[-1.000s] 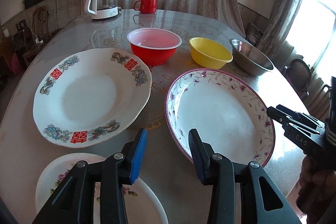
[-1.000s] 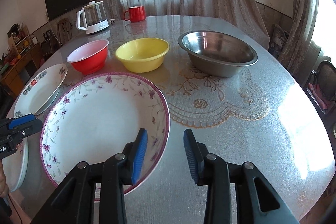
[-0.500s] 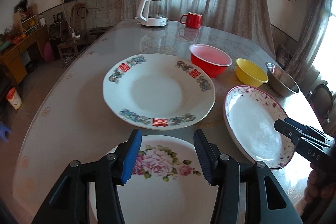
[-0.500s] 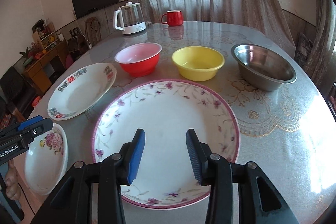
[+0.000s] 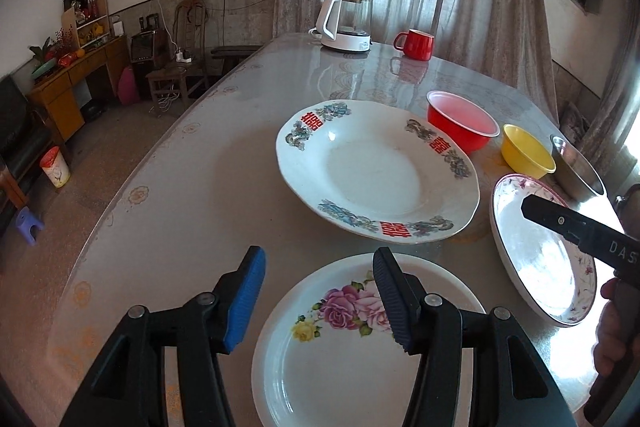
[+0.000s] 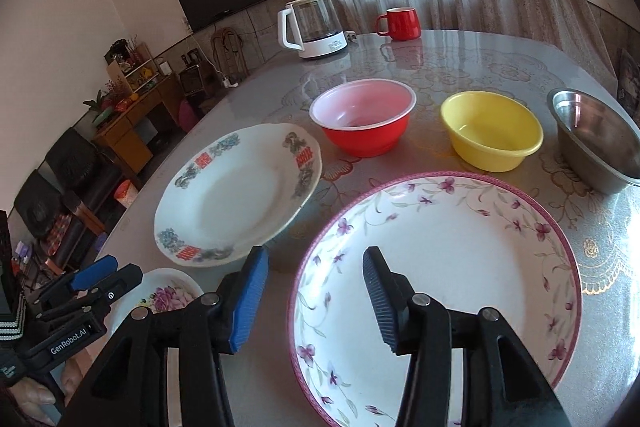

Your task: Organize plates and bowls

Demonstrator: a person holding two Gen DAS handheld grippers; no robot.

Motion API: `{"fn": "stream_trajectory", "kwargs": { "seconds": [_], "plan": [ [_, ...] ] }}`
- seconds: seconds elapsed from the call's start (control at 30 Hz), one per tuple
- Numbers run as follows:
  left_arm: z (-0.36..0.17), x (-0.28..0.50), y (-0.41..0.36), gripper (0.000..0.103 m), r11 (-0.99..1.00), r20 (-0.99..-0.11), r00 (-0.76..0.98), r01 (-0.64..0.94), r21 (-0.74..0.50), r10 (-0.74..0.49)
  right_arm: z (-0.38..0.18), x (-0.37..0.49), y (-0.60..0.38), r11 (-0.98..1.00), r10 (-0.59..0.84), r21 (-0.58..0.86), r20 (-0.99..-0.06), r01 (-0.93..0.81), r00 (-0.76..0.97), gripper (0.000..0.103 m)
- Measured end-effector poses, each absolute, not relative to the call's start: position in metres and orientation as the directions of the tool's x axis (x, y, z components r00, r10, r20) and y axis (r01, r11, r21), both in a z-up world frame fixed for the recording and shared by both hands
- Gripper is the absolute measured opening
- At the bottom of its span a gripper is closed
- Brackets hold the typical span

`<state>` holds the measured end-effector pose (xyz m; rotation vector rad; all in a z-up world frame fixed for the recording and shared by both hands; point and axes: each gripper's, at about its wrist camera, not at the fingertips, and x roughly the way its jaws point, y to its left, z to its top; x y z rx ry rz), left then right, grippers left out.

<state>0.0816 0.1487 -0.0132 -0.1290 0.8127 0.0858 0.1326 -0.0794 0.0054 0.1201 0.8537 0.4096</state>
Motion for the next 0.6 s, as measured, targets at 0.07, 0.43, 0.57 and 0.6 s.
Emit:
{"fn": "stream_trajectory", "kwargs": {
  "seconds": [0.07, 0.43, 0.57, 0.6],
  "plan": [
    [-0.015, 0.084, 0.154, 0.057, 0.987, -0.734, 0.679, -0.134, -0.089, 0.025, 0.006, 0.139, -0.076, 0.907, 0.419, 0.285, -0.702, -0.311, 0.576, 0.050],
    [-0.030, 0.104, 0.186, 0.057, 0.972, -0.770, 0.638, -0.183, -0.147, 0.004, -0.001, 0.182, -0.060, 0.903, 0.427, 0.310, -0.720, -0.297, 0.547, 0.050],
    [-0.031, 0.113, 0.195, 0.057, 0.968, -0.770, 0.638, -0.180, -0.175, -0.021, -0.004, 0.193, -0.057, 0.909, 0.415, 0.304, -0.729, -0.286, 0.544, 0.050],
    [-0.032, 0.116, 0.199, 0.057, 0.965, -0.771, 0.635, -0.178, -0.195, -0.039, -0.004, 0.195, -0.056, 0.910, 0.412, 0.302, -0.730, -0.285, 0.545, 0.050]
  ]
}}
